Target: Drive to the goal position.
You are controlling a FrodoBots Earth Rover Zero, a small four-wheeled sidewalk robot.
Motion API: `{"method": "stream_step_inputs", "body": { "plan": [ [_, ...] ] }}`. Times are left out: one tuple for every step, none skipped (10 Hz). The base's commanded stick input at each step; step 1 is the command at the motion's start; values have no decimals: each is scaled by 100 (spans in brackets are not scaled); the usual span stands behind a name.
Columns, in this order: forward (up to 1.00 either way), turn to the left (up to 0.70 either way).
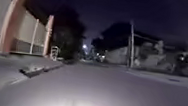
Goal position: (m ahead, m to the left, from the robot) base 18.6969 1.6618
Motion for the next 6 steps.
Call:
{"method": "stream_step_inputs", "body": {
  "plan": [
    [100, 0],
    [100, 0],
    [100, 0],
    [100, 0],
    [100, 0],
    [100, 0]
  ]
}}
